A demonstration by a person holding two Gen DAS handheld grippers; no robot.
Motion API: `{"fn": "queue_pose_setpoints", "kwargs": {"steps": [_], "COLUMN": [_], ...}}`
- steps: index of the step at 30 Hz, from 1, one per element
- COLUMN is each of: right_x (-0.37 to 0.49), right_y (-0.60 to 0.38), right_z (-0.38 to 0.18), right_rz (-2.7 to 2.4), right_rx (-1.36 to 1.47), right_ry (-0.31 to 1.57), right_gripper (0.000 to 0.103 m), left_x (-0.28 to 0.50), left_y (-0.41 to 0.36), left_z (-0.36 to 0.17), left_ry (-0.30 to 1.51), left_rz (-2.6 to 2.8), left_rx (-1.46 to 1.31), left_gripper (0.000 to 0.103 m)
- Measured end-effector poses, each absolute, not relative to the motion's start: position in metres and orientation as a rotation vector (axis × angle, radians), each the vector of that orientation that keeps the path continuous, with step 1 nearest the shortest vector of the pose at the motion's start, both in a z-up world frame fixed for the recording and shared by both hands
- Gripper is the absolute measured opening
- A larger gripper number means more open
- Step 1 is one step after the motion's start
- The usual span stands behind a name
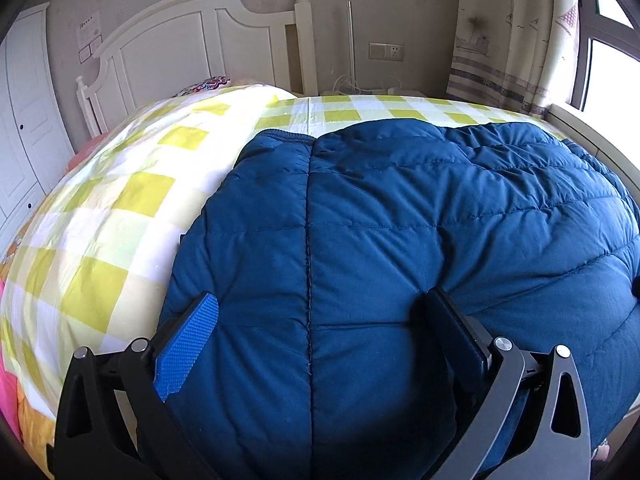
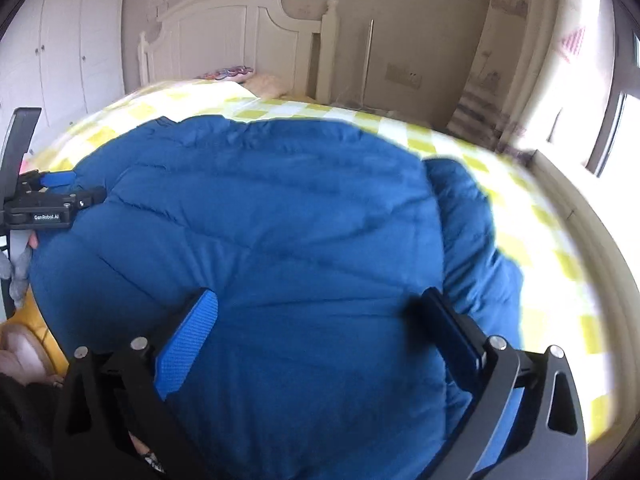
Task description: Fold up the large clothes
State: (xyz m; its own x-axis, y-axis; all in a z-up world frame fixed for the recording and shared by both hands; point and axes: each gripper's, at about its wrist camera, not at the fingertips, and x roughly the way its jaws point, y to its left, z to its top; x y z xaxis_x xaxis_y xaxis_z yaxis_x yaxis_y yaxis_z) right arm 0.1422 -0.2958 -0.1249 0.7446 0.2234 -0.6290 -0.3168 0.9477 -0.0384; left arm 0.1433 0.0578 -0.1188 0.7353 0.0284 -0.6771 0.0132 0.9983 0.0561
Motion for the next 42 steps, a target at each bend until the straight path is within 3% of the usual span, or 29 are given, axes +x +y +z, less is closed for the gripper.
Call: {"fn": "queue_pose_setpoints", "kwargs": {"steps": [5,13,21,26,32,36,40,42], "right_x": [0.141,0.157,0.14,0.109,0.1,0.084,0.055,0.047], "right_y": [-0.312,-0.39,-0.388,-0.372,-0.331,-0.371,-0.45,-0.47], "right_z": [-0.109,-0.143,-0.118,-0.087,-0.12,-0.111,-0.123,-0.139], "right_rz": [0.201,0.236,0.172,0.209,0.247,0.29,0.269,0.297], "right_rx": [-0.182,0.186,0.125,0.079,-0.153,0.048,0.437,0.601], "right_ry": [0.666,0.731,0.696,0.573,0.675,0.63,0.572,0.575], "right_gripper": [0.1,0.1,0.1,0.1,0.1,0.099,0.098,0.087], "left_x": [0.141,0.141,0.14,0.114,0.102,0.106,0.106,0.104], "left_y": [0.056,0.057,0.054,0.008,-0.053,-0.039,-0.037,-0.042], "left_z": [-0.119,-0.119,-0.11,-0.079,-0.115,-0.116,-0.119,-0.119], "left_ry": [0.741,0.735,0.792,0.708,0.69,0.729,0.72,0.713], "left_rz": [0.01,0.006,0.052,-0.07,-0.137,-0.194,-0.189,-0.171], "left_rx": [0.056,0.05,0.035,0.081,0.232,0.173,0.163,0.172], "left_gripper": [0.099,0.099,0.098,0.098,0.099,0.099,0.099,0.099]}}
